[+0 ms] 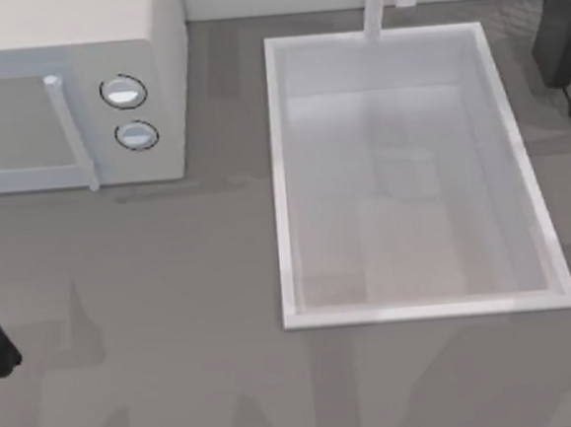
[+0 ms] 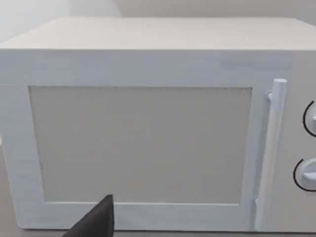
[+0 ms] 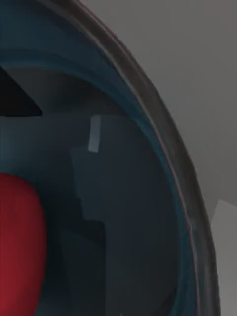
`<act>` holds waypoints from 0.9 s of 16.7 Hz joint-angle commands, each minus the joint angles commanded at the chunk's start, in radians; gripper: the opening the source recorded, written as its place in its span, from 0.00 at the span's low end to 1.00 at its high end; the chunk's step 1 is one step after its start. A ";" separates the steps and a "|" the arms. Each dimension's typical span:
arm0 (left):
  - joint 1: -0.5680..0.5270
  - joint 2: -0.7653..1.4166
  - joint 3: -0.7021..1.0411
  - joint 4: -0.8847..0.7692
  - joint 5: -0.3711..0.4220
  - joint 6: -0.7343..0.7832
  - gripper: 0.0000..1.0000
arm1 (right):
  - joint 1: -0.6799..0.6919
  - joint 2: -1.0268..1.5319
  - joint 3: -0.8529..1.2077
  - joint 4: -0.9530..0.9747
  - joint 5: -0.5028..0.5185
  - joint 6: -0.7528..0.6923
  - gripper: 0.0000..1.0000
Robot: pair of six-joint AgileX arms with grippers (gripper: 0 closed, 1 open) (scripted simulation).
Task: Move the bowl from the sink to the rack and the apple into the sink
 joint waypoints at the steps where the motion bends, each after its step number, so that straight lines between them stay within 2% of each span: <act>1: 0.000 0.000 0.000 0.000 0.000 0.000 1.00 | 0.000 0.019 -0.023 0.042 0.000 0.000 1.00; 4: 0.000 0.000 0.000 0.000 0.000 0.000 1.00 | 0.001 0.057 -0.071 0.131 0.001 0.001 1.00; 9: 0.000 0.000 0.000 0.000 0.000 0.000 1.00 | 0.001 0.060 -0.078 0.142 0.000 0.001 1.00; 15: 0.000 0.000 0.000 0.000 0.000 0.000 1.00 | 0.001 0.060 -0.078 0.142 0.000 0.001 0.55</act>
